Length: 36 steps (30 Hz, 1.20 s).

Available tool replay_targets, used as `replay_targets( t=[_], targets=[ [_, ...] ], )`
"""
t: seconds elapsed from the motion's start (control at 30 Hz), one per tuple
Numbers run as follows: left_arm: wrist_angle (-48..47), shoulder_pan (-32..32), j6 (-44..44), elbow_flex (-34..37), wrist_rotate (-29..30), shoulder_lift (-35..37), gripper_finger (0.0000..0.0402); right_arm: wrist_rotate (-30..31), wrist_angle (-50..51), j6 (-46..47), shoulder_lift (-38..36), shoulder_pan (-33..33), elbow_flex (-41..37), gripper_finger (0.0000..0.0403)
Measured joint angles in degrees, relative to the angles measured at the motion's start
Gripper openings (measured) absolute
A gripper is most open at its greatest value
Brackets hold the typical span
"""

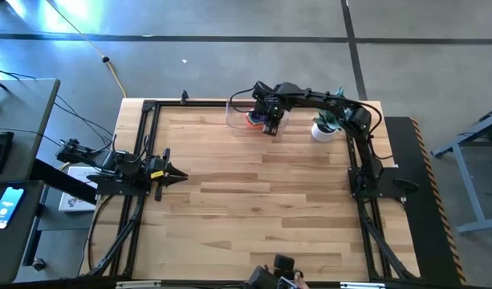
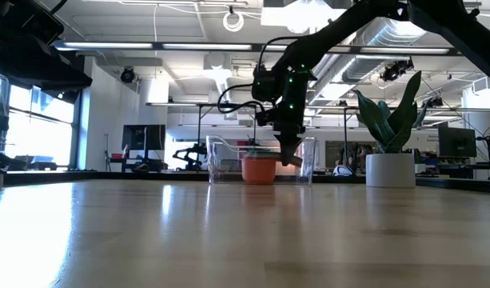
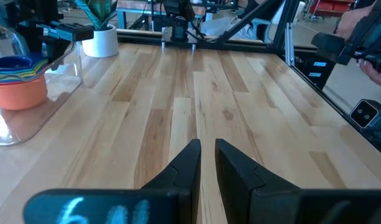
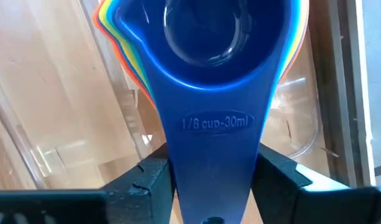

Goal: Nest measuring cups in basket
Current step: Put the colored measuring cups on top of the transparent bin, then return to Home Position

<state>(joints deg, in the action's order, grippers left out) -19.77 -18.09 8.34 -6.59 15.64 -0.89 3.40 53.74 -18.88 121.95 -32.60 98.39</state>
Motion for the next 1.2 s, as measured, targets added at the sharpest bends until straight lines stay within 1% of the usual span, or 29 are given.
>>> replay_targets(
  t=[0.17,0.3,0.4,0.5,0.6,0.67,0.73,0.83,0.97,1.07,1.2],
  targets=[
    [0.0,0.0,0.0,0.0,0.0,0.0,0.0039,0.1,1.3,0.6,0.0,0.0,0.4,0.0210],
    [0.0,0.0,0.0,0.0,0.0,0.0,0.0039,0.4,3.3,0.4,-0.1,0.0,3.1,0.0252],
    [0.0,0.0,0.0,0.0,0.0,0.0,0.0039,0.3,5.1,0.9,-0.1,0.0,5.6,0.0270],
    [0.0,0.0,0.0,0.0,0.0,0.0,0.0039,-2.7,8.0,4.3,-0.2,0.0,9.0,0.0274],
    [0.0,0.0,0.0,0.0,0.0,0.0,0.0039,-8.4,9.9,9.7,-0.9,0.2,11.4,0.0274],
    [0.0,0.0,0.0,0.0,0.0,0.0,0.0039,-11.6,9.0,12.8,-2.4,1.1,11.4,0.0274],
    [-0.1,0.0,0.0,0.0,0.0,0.0,0.0039,-13.1,5.8,15.8,-4.7,2.9,10.3,0.0274],
    [0.0,0.0,0.0,0.0,0.0,0.0,0.0039,-11.6,-0.5,19.7,-9.4,7.2,6.6,0.0274],
    [0.0,0.0,0.0,0.0,0.0,0.0,0.0039,-4.1,-12.2,23.6,-18.2,13.4,-2.3,0.0274],
    [0.0,0.0,0.0,0.0,0.0,0.0,0.0039,0.5,-22.4,26.0,-25.5,16.8,-12.8,0.0274],
    [0.0,0.0,0.0,0.0,0.0,0.0,0.0039,1.1,-35.8,29.5,-36.2,19.5,-28.5,0.0274]
  ],
)
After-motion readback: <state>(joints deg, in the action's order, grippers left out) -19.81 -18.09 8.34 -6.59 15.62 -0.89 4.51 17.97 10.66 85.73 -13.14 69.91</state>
